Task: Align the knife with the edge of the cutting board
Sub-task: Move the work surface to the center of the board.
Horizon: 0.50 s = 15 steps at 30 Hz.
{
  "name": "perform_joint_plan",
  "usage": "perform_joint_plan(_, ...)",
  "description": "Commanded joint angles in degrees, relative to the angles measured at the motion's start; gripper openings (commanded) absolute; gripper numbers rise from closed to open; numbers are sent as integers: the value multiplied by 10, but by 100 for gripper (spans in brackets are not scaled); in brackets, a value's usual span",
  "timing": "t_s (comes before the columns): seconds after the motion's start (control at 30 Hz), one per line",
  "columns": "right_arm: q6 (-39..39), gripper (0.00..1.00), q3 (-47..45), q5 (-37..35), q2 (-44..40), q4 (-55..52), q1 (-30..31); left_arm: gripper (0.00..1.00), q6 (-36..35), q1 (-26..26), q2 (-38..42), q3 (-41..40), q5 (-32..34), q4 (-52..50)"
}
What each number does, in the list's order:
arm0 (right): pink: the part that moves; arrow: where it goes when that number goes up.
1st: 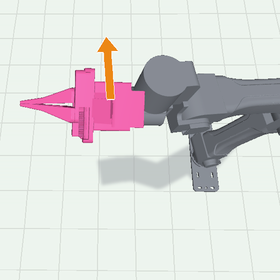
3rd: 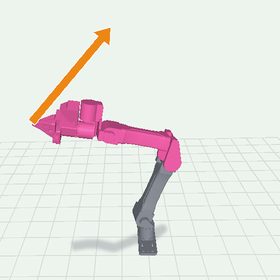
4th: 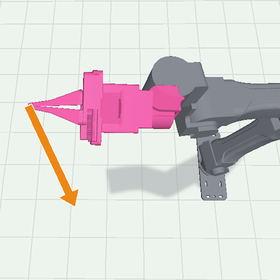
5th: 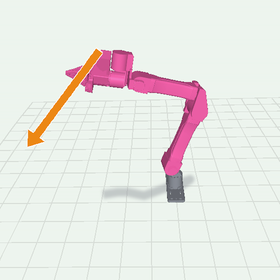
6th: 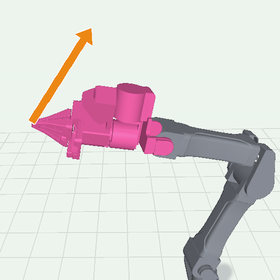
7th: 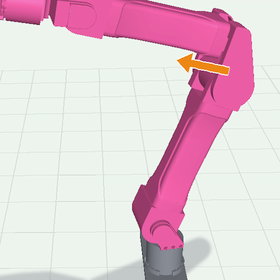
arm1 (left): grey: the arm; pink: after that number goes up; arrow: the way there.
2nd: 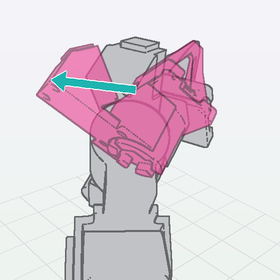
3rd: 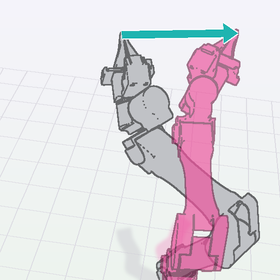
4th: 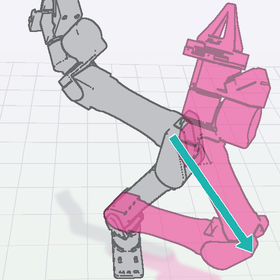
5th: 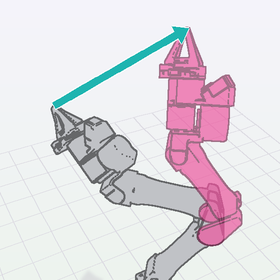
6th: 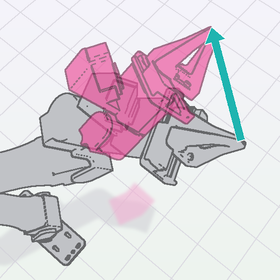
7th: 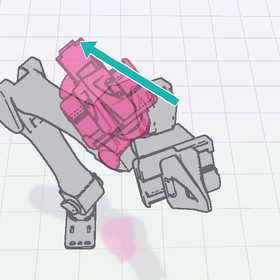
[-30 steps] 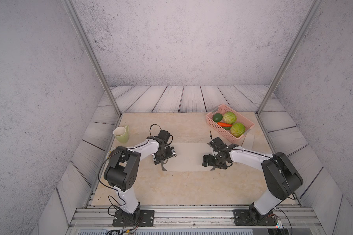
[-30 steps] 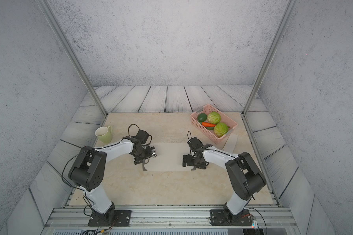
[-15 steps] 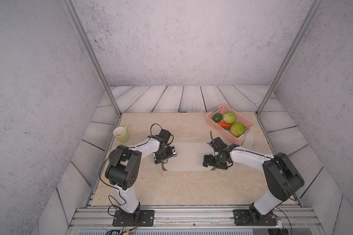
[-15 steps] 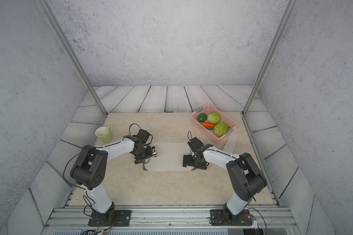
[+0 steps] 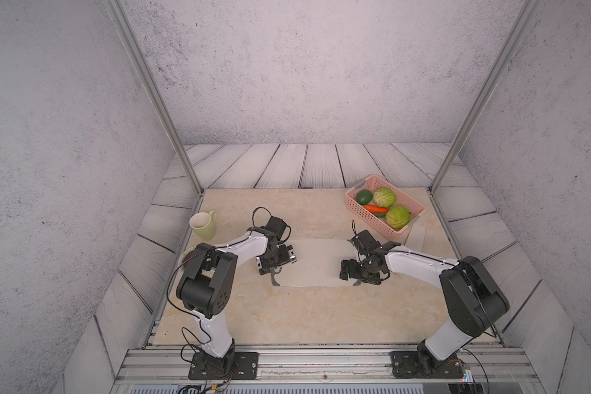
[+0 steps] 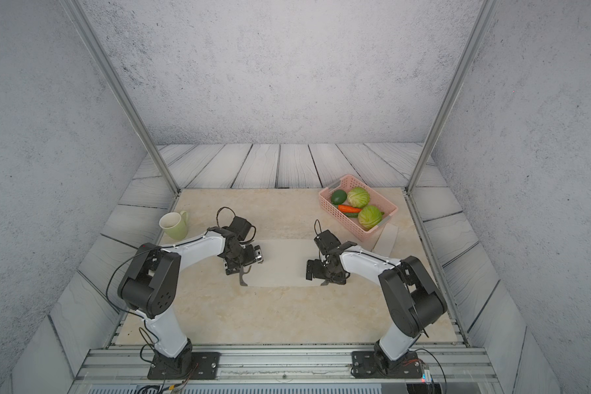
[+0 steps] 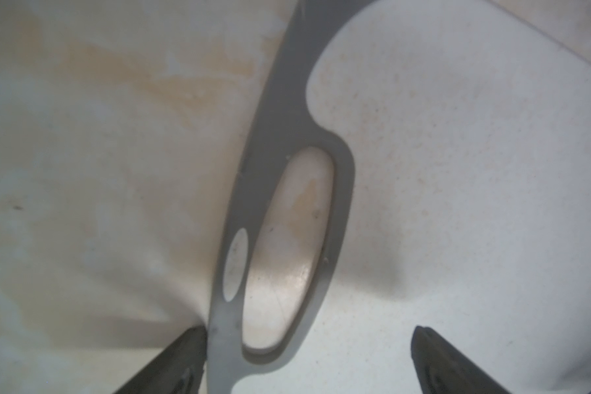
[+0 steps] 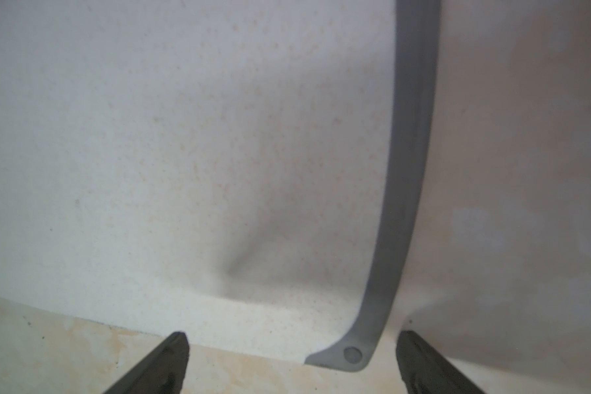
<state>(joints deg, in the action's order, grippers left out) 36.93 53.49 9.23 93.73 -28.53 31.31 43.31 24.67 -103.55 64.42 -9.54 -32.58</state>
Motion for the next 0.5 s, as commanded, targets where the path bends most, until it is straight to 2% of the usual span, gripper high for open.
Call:
perform_joint_plan(0.0, 6, 99, -9, -7, -12, -8, -1, 98, -8, 7, -15, 12, -10, 11)
perform_joint_plan(0.47, 7, 99, -19, -8, -12, -2, -1, 98, -9, 7, -19, 19, -9, 5)
